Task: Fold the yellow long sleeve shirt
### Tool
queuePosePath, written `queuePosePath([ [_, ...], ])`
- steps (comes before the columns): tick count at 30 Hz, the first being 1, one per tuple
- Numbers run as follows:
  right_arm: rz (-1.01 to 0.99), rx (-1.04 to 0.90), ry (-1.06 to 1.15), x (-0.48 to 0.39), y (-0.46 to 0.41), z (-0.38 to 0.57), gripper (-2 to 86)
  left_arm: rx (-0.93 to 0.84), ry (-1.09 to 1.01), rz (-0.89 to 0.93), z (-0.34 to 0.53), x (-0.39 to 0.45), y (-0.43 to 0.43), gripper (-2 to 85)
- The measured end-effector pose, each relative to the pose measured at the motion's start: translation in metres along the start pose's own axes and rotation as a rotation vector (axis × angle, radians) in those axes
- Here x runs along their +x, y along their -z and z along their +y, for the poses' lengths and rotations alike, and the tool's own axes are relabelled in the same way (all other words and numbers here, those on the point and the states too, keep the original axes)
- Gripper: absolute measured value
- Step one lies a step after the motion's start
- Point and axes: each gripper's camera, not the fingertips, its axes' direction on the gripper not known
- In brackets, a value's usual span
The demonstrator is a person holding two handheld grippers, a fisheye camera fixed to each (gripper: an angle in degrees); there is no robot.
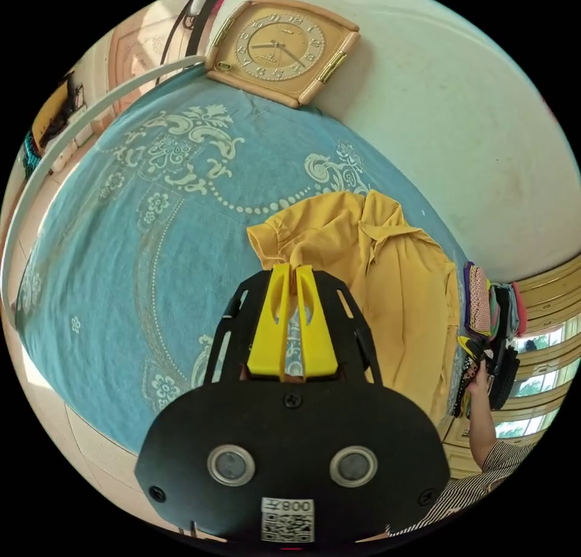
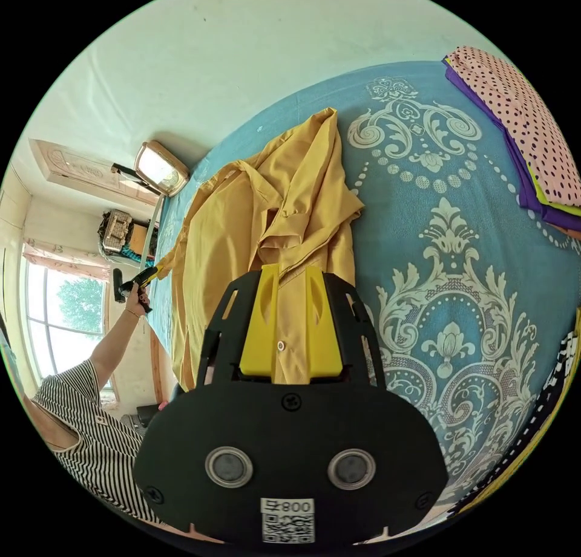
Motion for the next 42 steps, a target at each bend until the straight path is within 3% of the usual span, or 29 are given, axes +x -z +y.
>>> queuePosePath([
  [5,-0.065,0.029,-0.025,-0.017,-0.022,-0.012,7.4,0.086,0.071,-0.142,-0.004,-0.019,0.005,2.6],
  [13,-0.19,0.126,-0.204,-0.015,-0.044,-0.017,7.7,0.089,0.111,-0.023,0.036,-0.023,-0.041,3.6],
  [19,-0.128,0.076,-0.263,-0.024,-0.064,-0.028,2.0,0.036,0.048,0.154,0.064,0.003,-0.084,3.3],
  [22,-0.101,0.068,-0.193,-0.044,-0.055,-0.039,0.8,0.014,-0.001,0.189,0.07,0.023,-0.1,3.0],
  [30,0.215,0.171,-0.025,-0.091,0.053,-0.104,0.3,-0.005,-0.162,0.273,0.071,0.092,-0.134,3.0],
  [32,0.393,0.202,-0.049,-0.091,0.092,-0.129,0.6,-0.017,-0.224,0.257,0.071,0.118,-0.148,3.4],
  [35,0.507,0.23,-0.12,-0.087,0.116,-0.143,1.6,-0.036,-0.286,0.188,0.069,0.15,-0.169,4.6],
  [39,0.471,0.252,-0.057,-0.106,0.096,-0.139,4.7,-0.031,-0.362,0.093,0.064,0.186,-0.186,7.1],
  [42,0.334,0.201,0.072,-0.138,0.046,-0.132,6.2,-0.059,-0.437,-0.01,0.056,0.212,-0.202,8.9],
])
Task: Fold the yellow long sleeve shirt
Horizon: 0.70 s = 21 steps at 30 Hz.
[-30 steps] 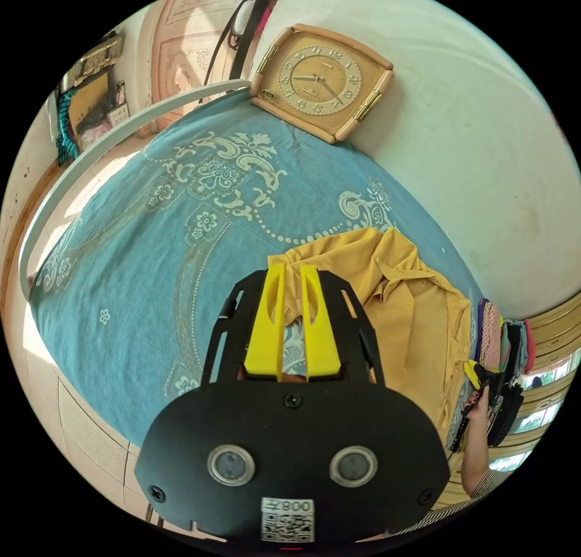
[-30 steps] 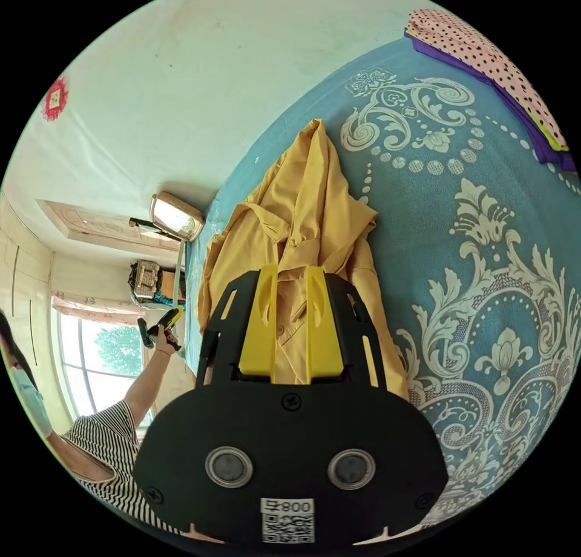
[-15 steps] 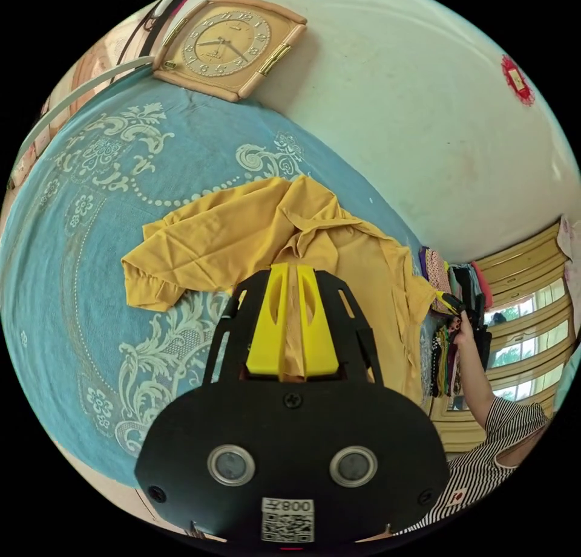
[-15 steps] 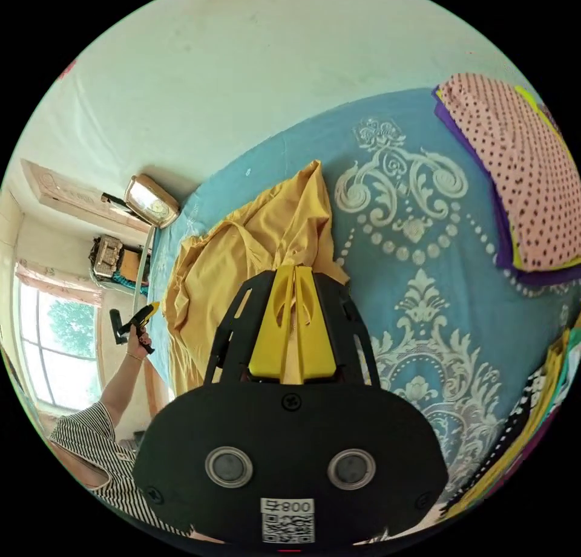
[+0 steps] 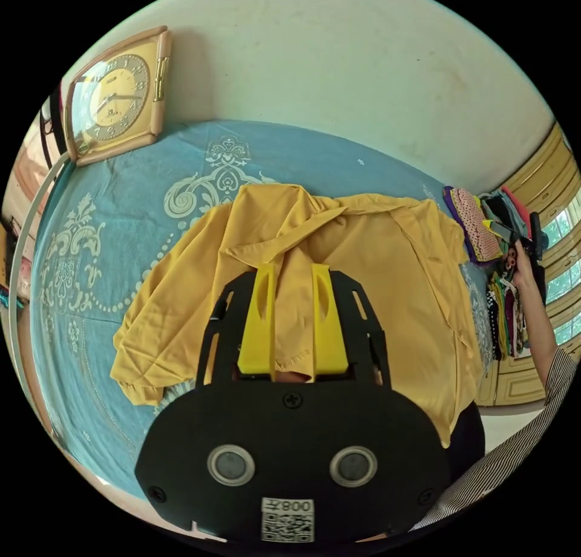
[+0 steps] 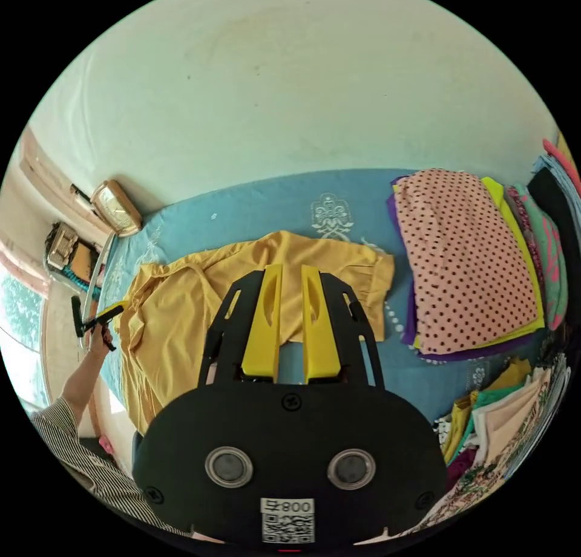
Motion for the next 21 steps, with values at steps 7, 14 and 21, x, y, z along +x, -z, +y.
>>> queuePosePath([
  [7,-0.121,-0.267,0.239,-0.113,-0.121,0.002,8.0,-0.137,-0.113,-0.193,-0.026,0.038,-0.043,7.0],
  [14,-0.048,-0.337,0.274,-0.139,-0.157,-0.002,6.5,-0.123,-0.109,-0.185,-0.022,0.052,-0.046,1.7],
  [21,-0.102,-0.349,0.285,-0.132,-0.132,-0.004,0.8,-0.008,-0.026,0.086,-0.016,0.04,-0.01,1.1],
])
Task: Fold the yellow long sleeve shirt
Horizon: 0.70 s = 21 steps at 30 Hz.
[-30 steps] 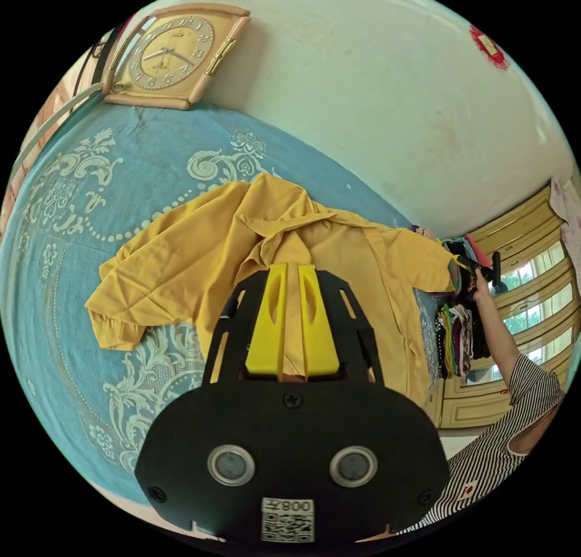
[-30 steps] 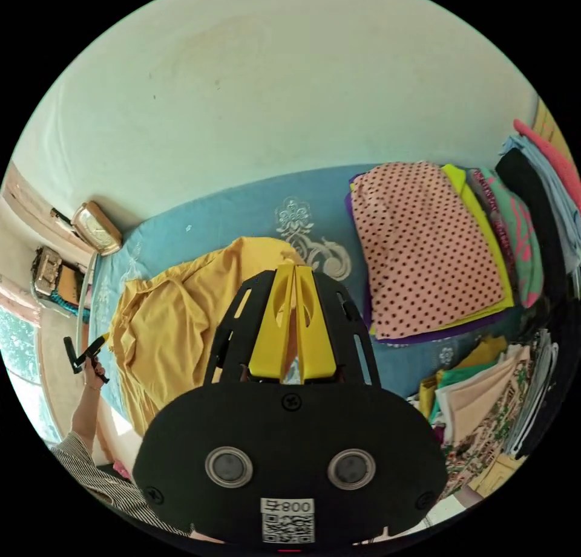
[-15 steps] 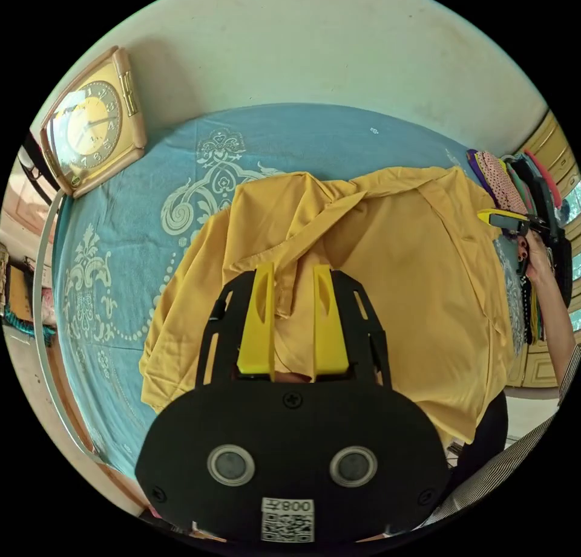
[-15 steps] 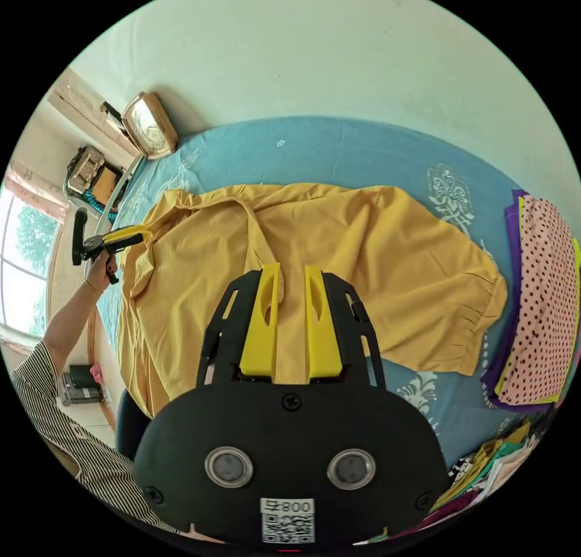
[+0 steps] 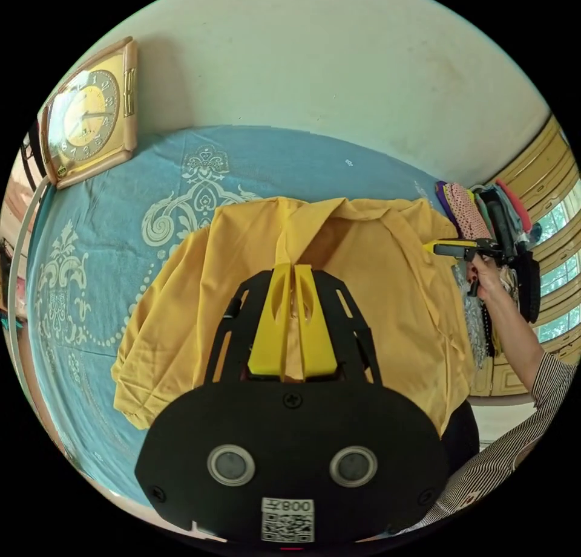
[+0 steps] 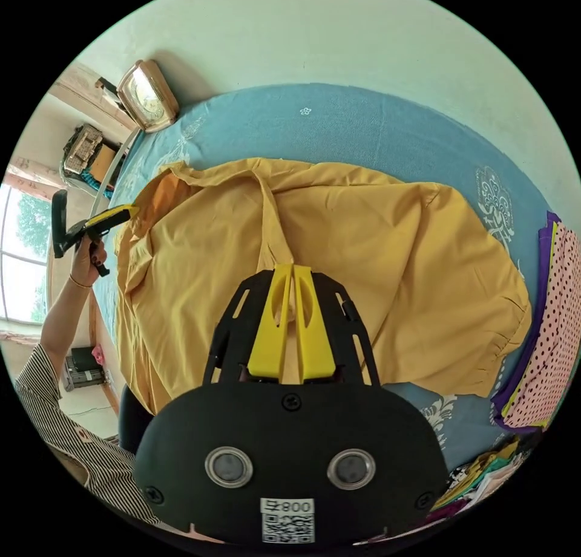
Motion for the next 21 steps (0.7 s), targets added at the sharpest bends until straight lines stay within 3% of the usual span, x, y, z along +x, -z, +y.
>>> queuePosePath([
  [5,-0.239,0.13,-0.056,0.023,0.044,0.013,0.3,0.074,0.067,0.188,-0.001,-0.008,0.02,1.0],
  [11,-0.371,0.302,-0.125,0.036,0.087,0.015,0.2,0.155,0.115,0.292,-0.02,-0.005,0.031,1.2],
  [16,-0.329,0.388,-0.15,0.03,0.108,-0.005,0.3,0.142,0.2,0.368,-0.041,-0.007,0.018,2.0],
  [21,-0.251,0.295,-0.193,0.03,0.08,-0.032,0.6,-0.007,0.241,0.359,-0.039,-0.01,-0.019,4.3],
])
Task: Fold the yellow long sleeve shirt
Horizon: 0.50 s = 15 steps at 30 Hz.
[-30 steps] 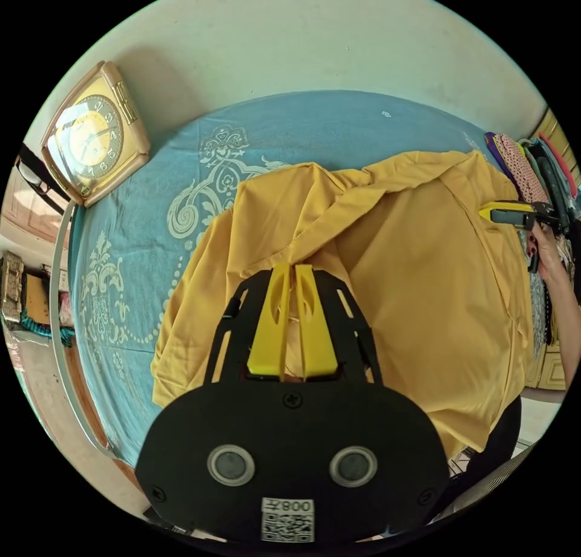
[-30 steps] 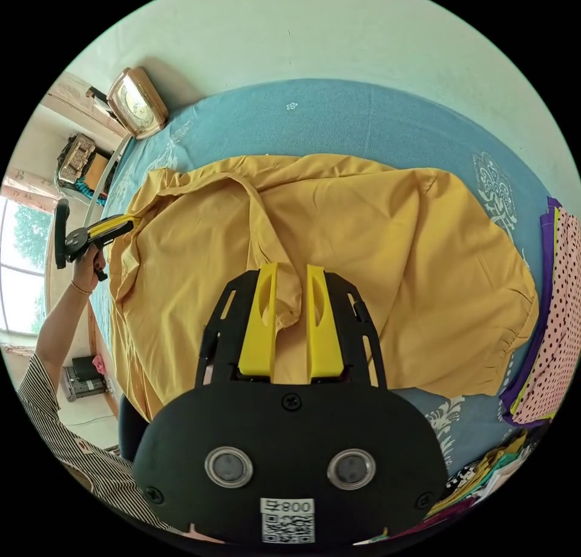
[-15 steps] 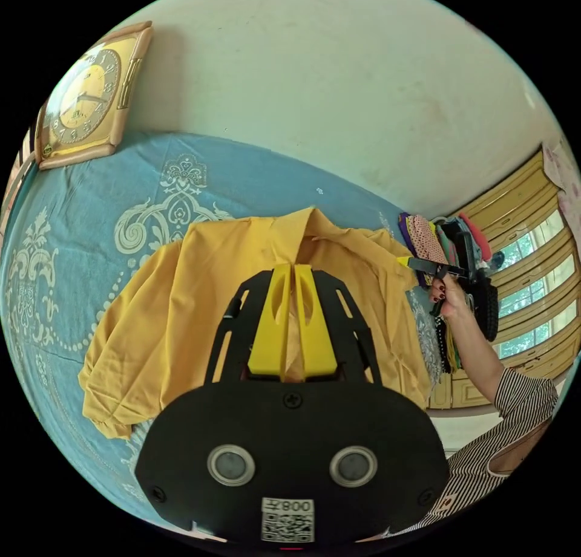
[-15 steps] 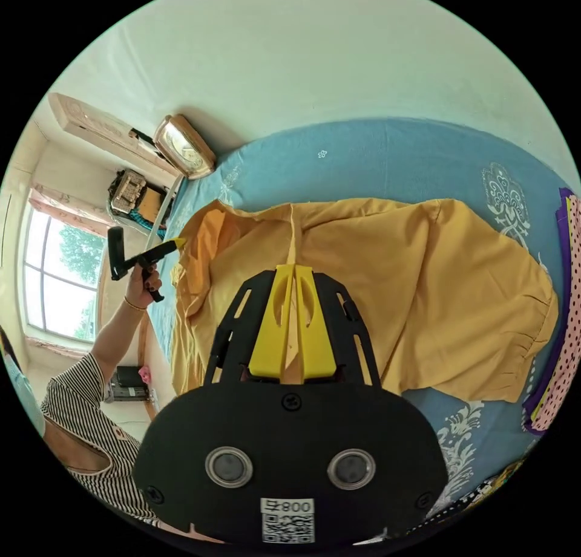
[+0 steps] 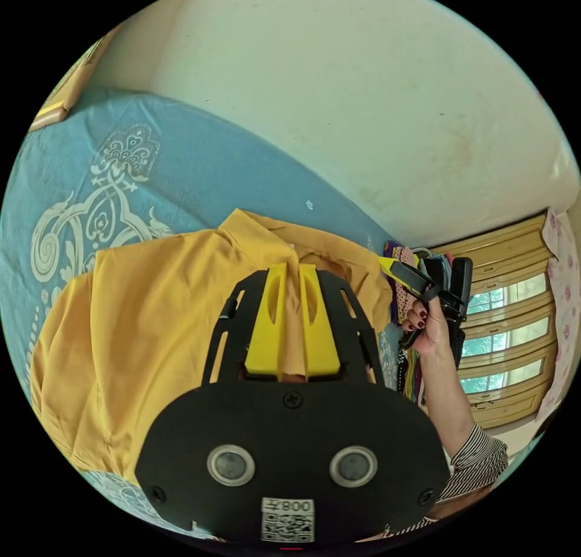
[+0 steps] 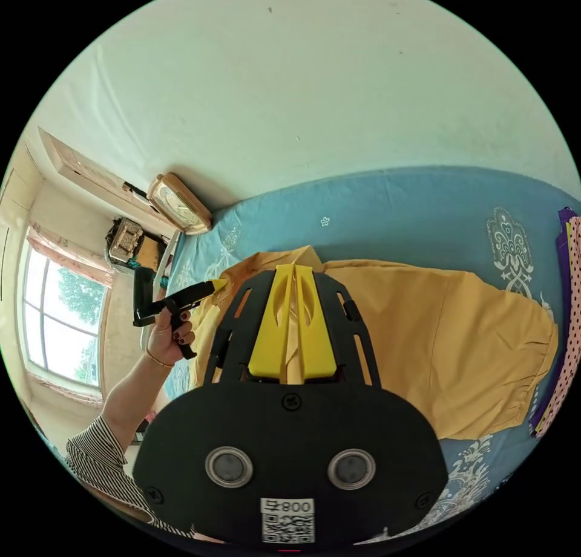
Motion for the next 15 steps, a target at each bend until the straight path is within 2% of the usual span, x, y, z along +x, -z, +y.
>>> queuePosePath([
  [2,0.043,-0.11,-0.02,0.011,-0.028,0.003,1.0,-0.03,-0.032,0.014,0.013,0.001,-0.002,5.9],
  [4,0.061,-0.136,-0.032,0.018,-0.037,0.012,1.4,-0.021,-0.073,0.007,0.026,0.006,0.007,6.7],
  [9,0.049,-0.061,-0.006,0.021,-0.013,0.036,3.1,0.04,-0.181,-0.067,0.08,0.018,0.062,7.7],
  [12,0.068,0.001,0.016,0.018,0.016,0.052,5.6,0.046,-0.2,-0.047,0.125,0.017,0.099,8.5],
  [15,-0.002,0.034,0.04,0.012,0.046,0.079,6.0,0.039,-0.203,0.008,0.191,0.02,0.131,8.6],
])
